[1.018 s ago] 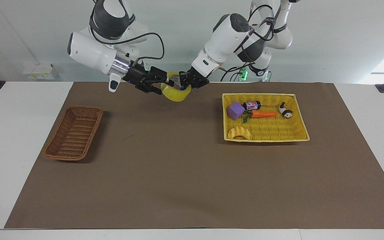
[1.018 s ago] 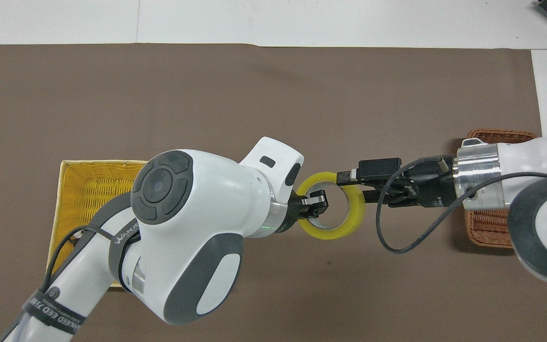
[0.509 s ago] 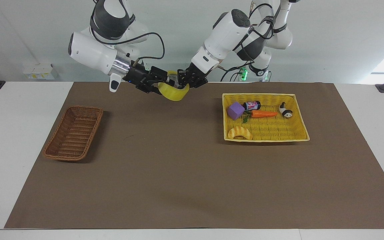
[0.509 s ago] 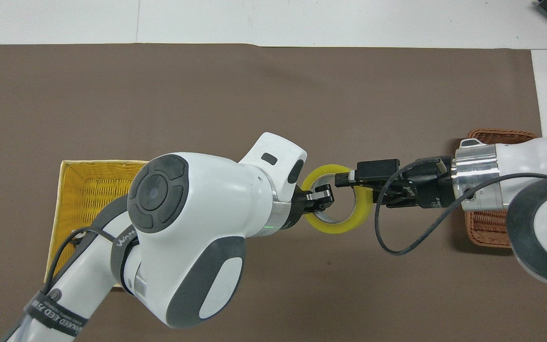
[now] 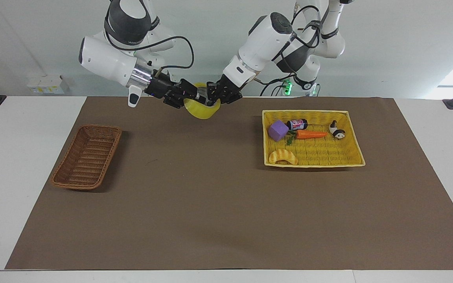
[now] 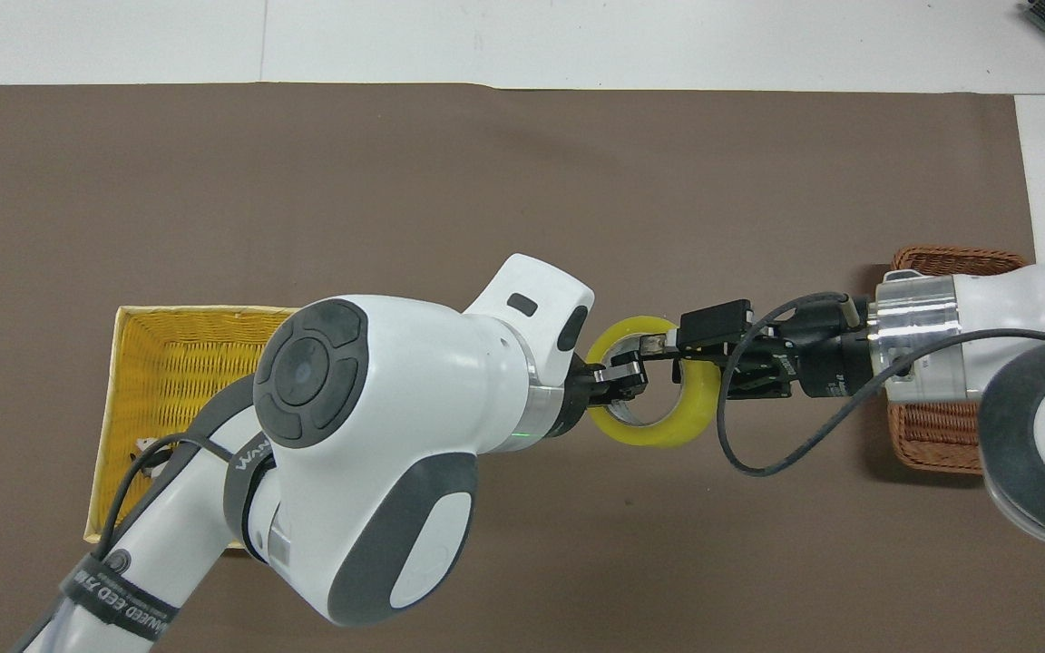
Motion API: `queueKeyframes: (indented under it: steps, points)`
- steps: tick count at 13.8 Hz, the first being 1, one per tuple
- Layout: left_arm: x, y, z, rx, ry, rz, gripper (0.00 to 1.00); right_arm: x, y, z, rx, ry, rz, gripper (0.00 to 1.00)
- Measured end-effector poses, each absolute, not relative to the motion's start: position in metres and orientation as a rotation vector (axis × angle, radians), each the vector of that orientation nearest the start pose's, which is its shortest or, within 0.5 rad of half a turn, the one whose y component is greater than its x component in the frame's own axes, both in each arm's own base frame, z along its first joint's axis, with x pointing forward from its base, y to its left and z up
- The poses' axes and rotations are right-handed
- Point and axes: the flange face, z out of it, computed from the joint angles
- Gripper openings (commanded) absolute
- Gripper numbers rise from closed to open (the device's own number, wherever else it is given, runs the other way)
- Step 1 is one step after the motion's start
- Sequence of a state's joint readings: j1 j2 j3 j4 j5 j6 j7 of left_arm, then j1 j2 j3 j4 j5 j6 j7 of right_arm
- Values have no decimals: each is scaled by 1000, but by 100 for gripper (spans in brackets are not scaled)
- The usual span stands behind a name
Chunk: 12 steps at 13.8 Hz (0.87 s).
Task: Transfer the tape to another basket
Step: 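Grasp the tape with the right gripper and open the left gripper, then carry the tape to the wicker basket while the left gripper withdraws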
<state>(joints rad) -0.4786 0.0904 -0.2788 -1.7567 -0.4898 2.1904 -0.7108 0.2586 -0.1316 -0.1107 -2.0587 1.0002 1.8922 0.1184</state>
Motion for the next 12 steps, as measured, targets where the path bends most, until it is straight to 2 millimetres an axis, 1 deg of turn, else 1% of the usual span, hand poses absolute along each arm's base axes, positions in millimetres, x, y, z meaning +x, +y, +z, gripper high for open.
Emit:
queueKeyframes:
  steps: [3,5,7,9,12]
  points:
    - [443,-435,561,2538,227,-70,100,513,133,514,-2181,388,205,0]
    - [441,-431,568,2536,226,-68,100,518,111,508,-2224,417,184,0]
    - [445,-416,571,2567,223,-97,100,523,78,502,-2318,435,144,0]
    - [464,-383,567,2603,272,-148,100,528,39,496,-2455,387,80,0]
    - [504,-311,557,2630,409,-210,100,529,-18,484,-2698,228,17,0]
